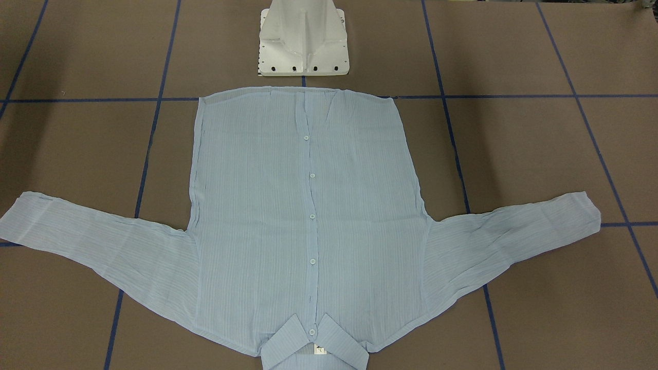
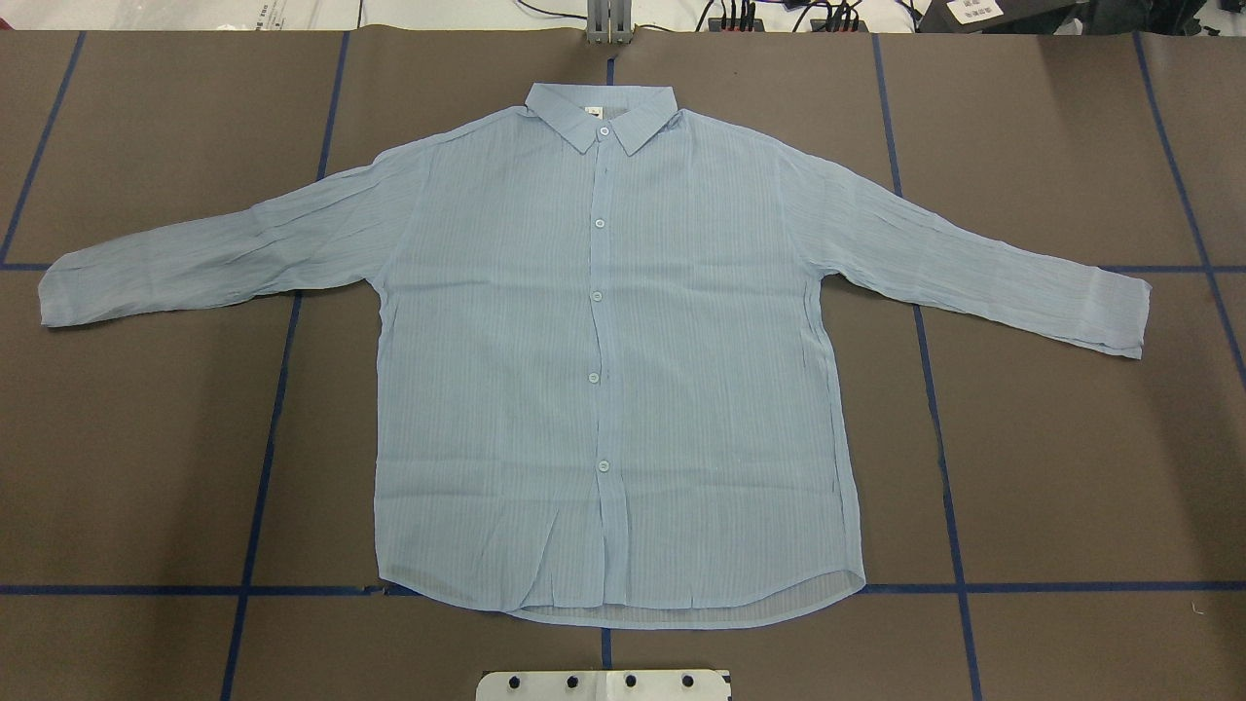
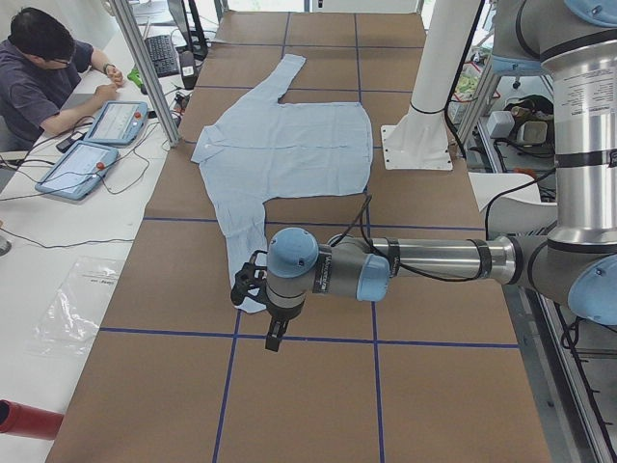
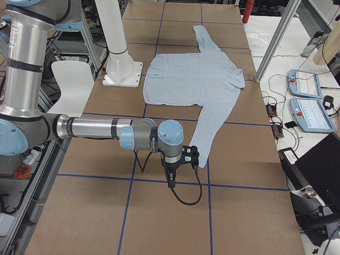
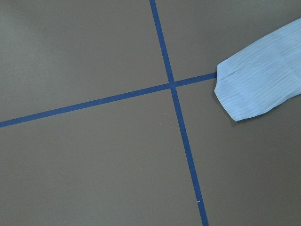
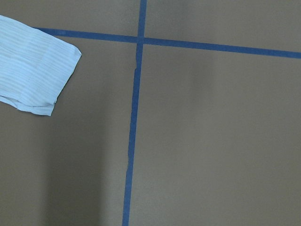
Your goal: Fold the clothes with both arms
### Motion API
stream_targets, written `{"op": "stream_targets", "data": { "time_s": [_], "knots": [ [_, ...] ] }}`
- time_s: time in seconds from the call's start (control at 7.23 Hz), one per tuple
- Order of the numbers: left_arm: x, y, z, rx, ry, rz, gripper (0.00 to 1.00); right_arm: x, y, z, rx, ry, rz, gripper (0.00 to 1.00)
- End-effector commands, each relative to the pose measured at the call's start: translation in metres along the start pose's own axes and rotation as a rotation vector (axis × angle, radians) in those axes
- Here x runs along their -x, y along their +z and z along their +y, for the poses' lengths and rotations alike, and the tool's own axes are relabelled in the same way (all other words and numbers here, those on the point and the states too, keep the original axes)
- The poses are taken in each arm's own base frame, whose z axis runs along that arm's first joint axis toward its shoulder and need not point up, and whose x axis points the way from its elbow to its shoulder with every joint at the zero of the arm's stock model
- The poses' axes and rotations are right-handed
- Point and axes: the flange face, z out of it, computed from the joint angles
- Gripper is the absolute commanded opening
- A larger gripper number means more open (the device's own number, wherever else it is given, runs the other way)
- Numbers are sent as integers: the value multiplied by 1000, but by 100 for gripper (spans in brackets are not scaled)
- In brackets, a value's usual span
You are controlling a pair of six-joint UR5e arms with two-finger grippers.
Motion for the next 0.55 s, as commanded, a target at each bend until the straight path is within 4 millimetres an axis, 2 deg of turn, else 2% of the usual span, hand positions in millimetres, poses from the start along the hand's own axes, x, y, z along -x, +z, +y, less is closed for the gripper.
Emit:
{"op": "stream_targets", "data": {
  "time_s": [0.0,0.41],
  "knots": [
    [-1,-2,-1,-4,5,0,100,0,0,0,1,1,-2,100],
    [-19,-20,-9,-41,40,-1,100,8,-6,-7,-19,-16,-4,100]
  ]
}}
